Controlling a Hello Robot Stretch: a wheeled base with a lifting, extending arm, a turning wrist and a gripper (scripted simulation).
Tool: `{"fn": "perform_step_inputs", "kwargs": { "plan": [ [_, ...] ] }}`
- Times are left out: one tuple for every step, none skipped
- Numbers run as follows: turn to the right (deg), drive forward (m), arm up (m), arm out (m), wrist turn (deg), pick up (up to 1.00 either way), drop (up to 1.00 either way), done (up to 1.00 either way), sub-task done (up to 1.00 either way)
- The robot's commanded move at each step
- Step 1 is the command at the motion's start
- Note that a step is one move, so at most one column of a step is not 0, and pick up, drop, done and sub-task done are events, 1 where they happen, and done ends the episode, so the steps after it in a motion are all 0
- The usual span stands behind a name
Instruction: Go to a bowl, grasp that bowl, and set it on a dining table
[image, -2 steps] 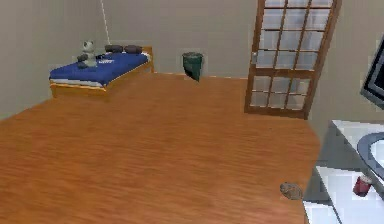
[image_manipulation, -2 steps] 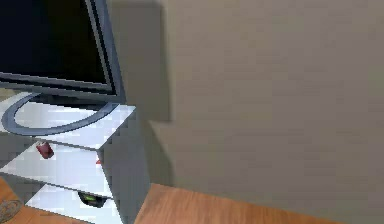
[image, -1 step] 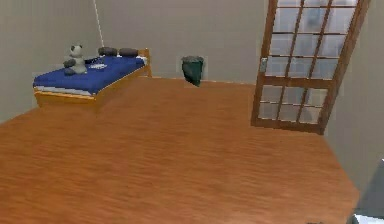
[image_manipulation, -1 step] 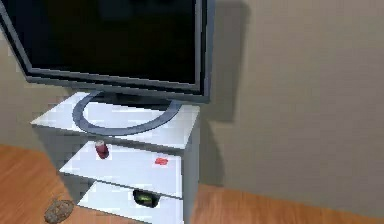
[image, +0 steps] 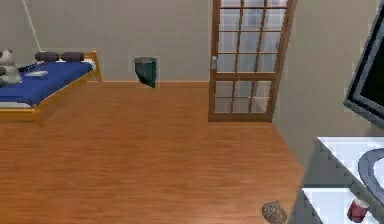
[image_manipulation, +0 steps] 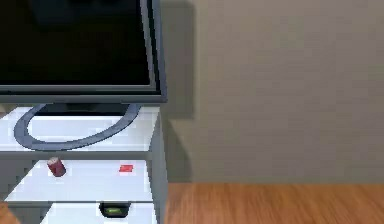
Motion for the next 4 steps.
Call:
{"fn": "perform_step_inputs", "kwargs": {
  "plan": [
    [0.0,1.0,0.0,0.0,0.0,0.0,0.0,0.0,0.0],
    [0.0,1.0,0.0,0.0,0.0,0.0,0.0,0.0,0.0],
    [-3.0,0.0,0.0,0.0,0.0,0.0,0.0,0.0,0.0],
    [0.0,0.4,0.0,0.0,0.0,0.0,0.0,0.0,0.0]
  ]
}}
